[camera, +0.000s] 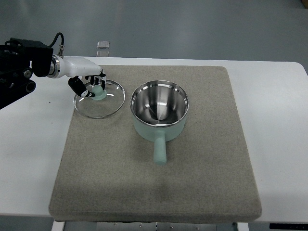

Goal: Place lid left of pot with left hand

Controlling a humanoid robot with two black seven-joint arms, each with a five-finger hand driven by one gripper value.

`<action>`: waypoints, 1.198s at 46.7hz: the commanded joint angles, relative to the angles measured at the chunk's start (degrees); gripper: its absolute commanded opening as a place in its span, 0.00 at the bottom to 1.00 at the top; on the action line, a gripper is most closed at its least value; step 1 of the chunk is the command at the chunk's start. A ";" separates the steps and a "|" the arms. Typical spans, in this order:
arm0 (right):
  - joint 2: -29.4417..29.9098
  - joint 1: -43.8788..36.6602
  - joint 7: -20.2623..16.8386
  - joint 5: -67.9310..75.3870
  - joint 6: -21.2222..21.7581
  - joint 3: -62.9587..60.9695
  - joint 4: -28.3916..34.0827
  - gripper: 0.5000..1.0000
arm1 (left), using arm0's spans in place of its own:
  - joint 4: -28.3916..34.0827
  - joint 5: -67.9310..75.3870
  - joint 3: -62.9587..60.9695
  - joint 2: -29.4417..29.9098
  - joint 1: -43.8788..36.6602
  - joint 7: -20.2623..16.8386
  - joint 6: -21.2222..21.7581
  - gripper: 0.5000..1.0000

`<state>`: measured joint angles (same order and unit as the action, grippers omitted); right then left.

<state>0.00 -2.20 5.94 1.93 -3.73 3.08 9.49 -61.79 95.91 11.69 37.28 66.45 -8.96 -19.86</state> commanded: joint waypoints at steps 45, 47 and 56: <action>0.00 0.00 0.03 0.00 0.04 0.00 0.00 0.84 | 24.96 -74.81 0.97 -1.60 -2.99 -0.18 3.78 0.99; 0.00 0.00 -0.06 0.00 0.04 0.00 0.00 0.84 | 26.19 -77.09 1.06 -2.65 -3.17 -0.18 3.78 0.99; 0.00 0.00 -0.06 0.00 -0.04 0.00 0.00 0.84 | 31.03 -87.03 1.15 -6.96 -3.52 -0.26 3.43 0.99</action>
<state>0.00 -2.19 5.93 1.93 -3.73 3.08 9.49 -31.83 11.95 12.85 31.78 63.02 -9.15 -16.08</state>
